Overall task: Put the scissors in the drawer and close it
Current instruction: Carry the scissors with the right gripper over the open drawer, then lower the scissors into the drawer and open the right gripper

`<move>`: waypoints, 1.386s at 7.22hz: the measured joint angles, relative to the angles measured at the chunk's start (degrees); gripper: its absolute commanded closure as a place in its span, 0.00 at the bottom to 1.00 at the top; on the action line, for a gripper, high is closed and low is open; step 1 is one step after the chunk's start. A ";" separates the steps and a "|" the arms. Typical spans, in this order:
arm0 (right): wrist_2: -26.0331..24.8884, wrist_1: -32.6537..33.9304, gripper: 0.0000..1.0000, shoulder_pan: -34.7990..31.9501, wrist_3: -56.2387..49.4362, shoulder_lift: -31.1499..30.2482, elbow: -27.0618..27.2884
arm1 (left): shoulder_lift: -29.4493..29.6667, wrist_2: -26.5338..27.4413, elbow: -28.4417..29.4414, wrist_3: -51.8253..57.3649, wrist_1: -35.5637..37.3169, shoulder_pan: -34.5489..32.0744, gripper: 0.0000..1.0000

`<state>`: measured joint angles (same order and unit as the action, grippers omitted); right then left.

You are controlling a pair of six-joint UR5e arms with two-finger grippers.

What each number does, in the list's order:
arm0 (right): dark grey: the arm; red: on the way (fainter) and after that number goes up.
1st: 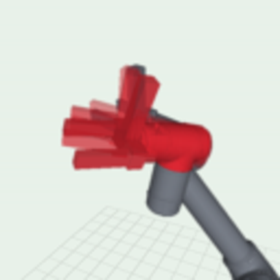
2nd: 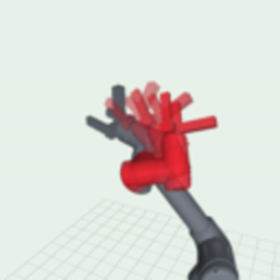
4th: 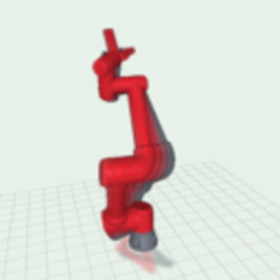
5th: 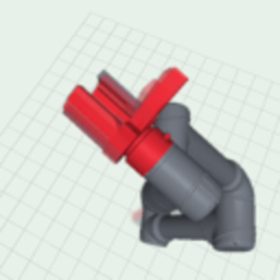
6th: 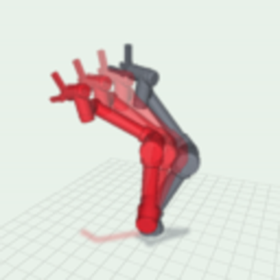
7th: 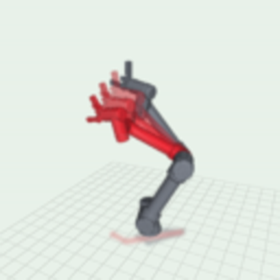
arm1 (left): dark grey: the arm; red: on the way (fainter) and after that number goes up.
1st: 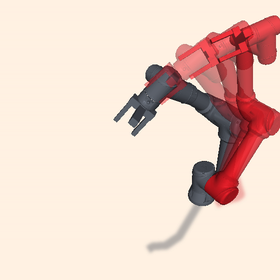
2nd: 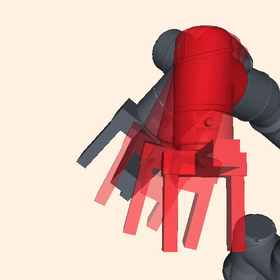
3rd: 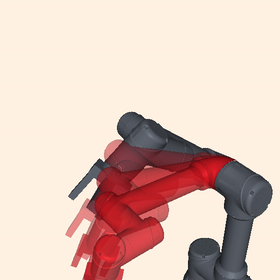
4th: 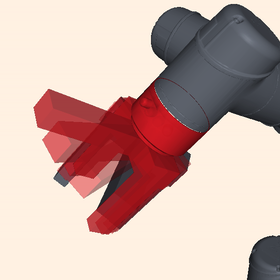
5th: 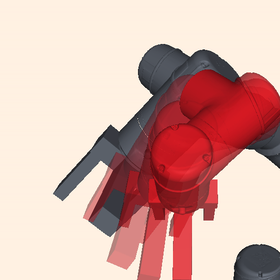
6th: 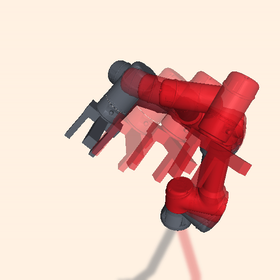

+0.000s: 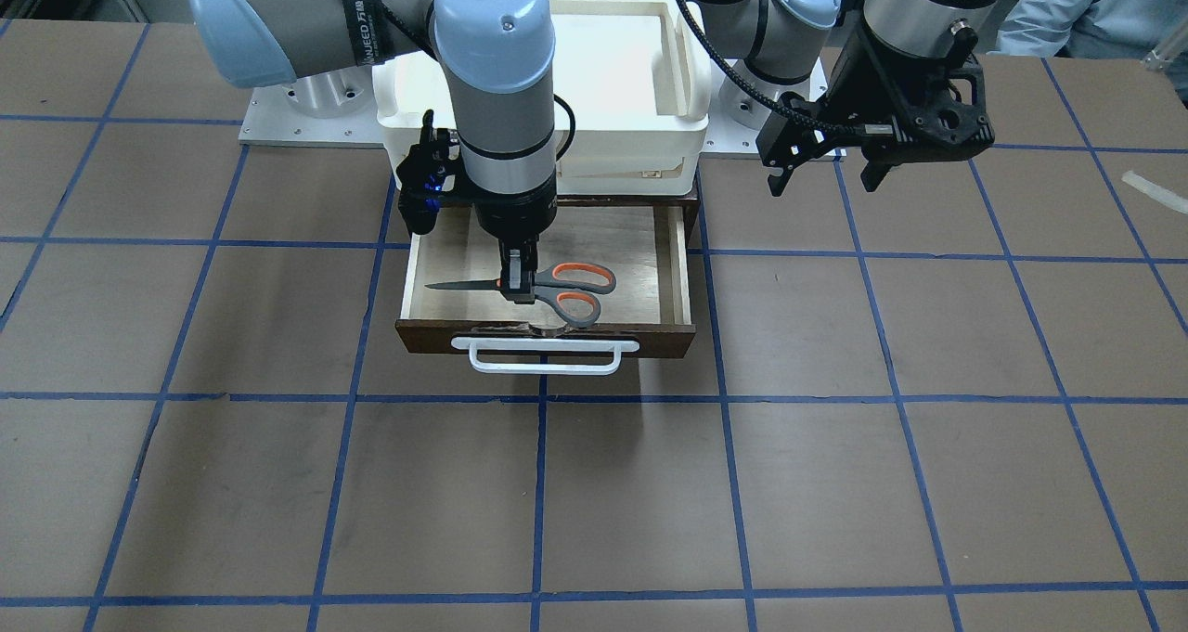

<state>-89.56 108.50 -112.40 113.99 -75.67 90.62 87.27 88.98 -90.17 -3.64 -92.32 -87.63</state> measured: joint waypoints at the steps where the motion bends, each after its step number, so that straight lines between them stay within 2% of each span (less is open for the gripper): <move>1: 0.04 -0.13 0.91 -0.17 0.46 0.12 0.24 | -0.05 0.10 0.01 0.22 0.02 0.00 0.00; 10: 0.95 -1.50 0.89 -1.53 1.53 0.87 2.50 | 0.55 -0.01 -1.00 0.35 0.36 -0.07 0.00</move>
<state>-88.61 106.99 -113.93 115.52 -74.81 93.12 87.82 88.97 -91.17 -3.29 -91.96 -87.70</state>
